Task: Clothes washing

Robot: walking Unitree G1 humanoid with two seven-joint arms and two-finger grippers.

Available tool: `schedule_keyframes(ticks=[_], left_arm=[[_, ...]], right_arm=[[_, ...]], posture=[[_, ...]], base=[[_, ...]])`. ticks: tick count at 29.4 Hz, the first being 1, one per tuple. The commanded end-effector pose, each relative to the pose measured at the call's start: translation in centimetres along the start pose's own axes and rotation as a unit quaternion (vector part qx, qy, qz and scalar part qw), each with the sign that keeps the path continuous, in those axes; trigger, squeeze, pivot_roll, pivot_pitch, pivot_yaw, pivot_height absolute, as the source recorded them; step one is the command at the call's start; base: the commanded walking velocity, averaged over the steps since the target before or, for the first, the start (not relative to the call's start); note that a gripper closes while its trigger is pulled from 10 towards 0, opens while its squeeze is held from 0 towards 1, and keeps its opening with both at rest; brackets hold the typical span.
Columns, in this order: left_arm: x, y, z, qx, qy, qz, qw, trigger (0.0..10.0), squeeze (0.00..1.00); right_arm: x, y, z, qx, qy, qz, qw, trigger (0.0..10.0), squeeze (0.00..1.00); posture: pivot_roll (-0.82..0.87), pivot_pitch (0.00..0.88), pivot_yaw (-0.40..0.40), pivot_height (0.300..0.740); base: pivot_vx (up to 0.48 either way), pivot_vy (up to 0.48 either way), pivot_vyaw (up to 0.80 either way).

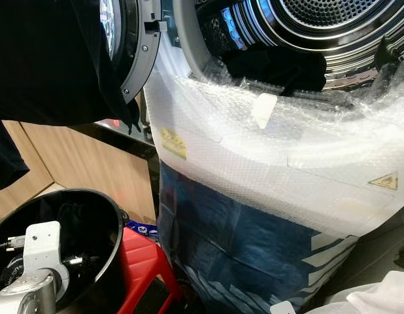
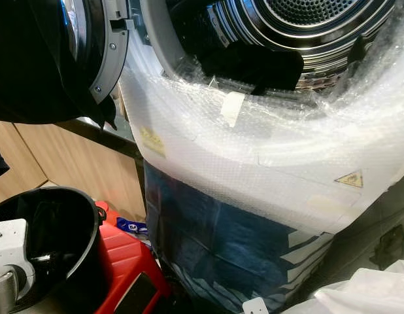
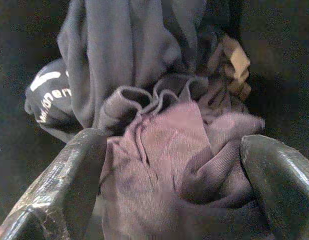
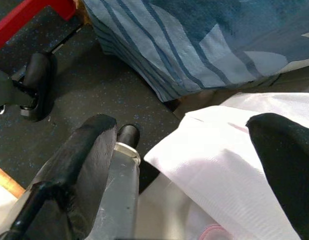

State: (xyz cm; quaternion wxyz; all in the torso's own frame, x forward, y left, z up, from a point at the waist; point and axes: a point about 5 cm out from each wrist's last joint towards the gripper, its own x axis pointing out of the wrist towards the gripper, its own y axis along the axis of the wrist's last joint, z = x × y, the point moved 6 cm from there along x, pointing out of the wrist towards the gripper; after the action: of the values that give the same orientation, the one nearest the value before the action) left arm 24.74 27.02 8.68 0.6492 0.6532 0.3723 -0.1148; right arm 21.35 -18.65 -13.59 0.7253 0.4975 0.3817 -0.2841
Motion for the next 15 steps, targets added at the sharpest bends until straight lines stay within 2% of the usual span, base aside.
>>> schedule_keyframes(ticks=[1,8,9,10,11,15], left_arm=[[0.0,-0.3,0.1,0.007,0.0,-0.006,1.0,10.0,1.0],[0.5,-1.6,0.7,0.011,-0.006,-0.025,1.0,10.0,1.0],[0.5,-1.8,0.7,0.011,-0.006,-0.028,1.0,10.0,0.95],[0.6,-2.0,0.8,0.013,-0.009,-0.03,0.999,10.0,0.42],[0.7,-2.4,0.7,0.012,-0.005,-0.035,0.999,10.0,0.0],[0.9,-3.5,0.5,0.004,0.004,-0.05,0.999,10.0,0.0]], right_arm=[[-0.1,-0.5,-0.2,0.003,0.003,-0.006,1.0,10.0,0.0],[-0.1,-0.9,-0.3,-0.009,0.007,-0.009,1.0,10.0,0.0],[-0.1,-1.0,-0.3,-0.011,0.008,-0.01,1.0,10.0,0.0],[-0.2,-1.1,-0.3,-0.014,0.009,-0.012,1.0,10.0,0.0],[-0.2,-1.1,-0.3,-0.018,0.009,-0.012,1.0,10.0,0.0],[-0.2,-1.2,-0.2,-0.022,0.01,-0.013,1.0,10.0,0.0]], posture=[[0.15,0.138,0.031,0.74],[0.15,0.142,0.028,0.74],[0.14,0.142,0.028,0.74],[0.15,0.143,0.028,0.74],[0.15,0.141,0.028,0.74],[0.15,0.141,0.026,0.74]], base=[[0.0,0.0,0.0],[0.0,0.0,0.0],[0.0,0.0,0.0],[0.0,0.0,0.0],[0.0,0.0,0.0],[0.0,0.0,0.0]])
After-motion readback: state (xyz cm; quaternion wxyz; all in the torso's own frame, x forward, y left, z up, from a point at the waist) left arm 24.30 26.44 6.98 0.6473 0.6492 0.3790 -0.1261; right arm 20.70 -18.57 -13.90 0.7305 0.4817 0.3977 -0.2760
